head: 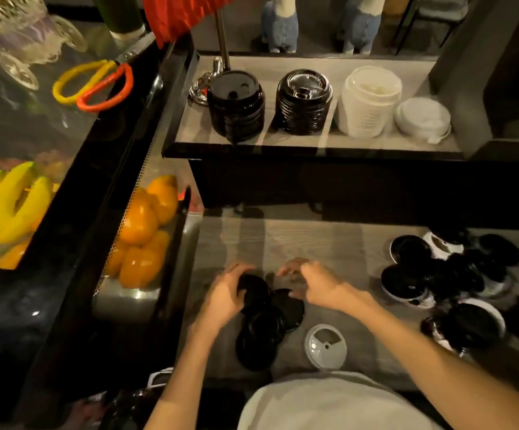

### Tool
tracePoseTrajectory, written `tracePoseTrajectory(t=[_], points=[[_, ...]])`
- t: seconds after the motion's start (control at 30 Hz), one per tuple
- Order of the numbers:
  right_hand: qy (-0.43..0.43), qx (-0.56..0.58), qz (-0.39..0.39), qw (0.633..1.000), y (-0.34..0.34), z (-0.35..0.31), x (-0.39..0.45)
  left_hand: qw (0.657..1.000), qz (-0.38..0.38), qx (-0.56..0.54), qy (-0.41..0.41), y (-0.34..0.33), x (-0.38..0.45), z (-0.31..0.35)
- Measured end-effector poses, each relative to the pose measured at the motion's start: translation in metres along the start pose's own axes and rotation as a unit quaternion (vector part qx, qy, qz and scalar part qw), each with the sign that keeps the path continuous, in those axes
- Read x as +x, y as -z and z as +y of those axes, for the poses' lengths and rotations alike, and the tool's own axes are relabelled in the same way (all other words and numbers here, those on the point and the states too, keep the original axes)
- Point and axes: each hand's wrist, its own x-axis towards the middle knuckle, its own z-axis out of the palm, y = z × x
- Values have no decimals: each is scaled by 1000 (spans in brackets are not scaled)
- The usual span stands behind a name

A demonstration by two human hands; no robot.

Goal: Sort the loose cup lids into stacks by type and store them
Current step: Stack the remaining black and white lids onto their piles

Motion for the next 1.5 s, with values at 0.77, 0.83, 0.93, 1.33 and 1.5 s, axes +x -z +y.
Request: tracePoseTrajectory(t=[0.77, 0.83, 0.93, 1.33, 1.5], points=[[-85, -83, 97, 988, 19, 49, -18, 995, 57, -72, 41, -13, 20, -3], [-86, -117, 115, 983, 29, 54, -21, 993, 54, -105, 24, -4, 22, 8], [-95, -145, 153, 973, 40, 62, -27, 984, 25, -175, 4, 4, 21, 22], [73, 138, 199, 967, 77, 14, -56, 912, -73, -403, 13, 20, 10, 74], [148, 122, 87, 978, 100, -18, -63, 807, -75, -584, 50, 18, 1, 87]])
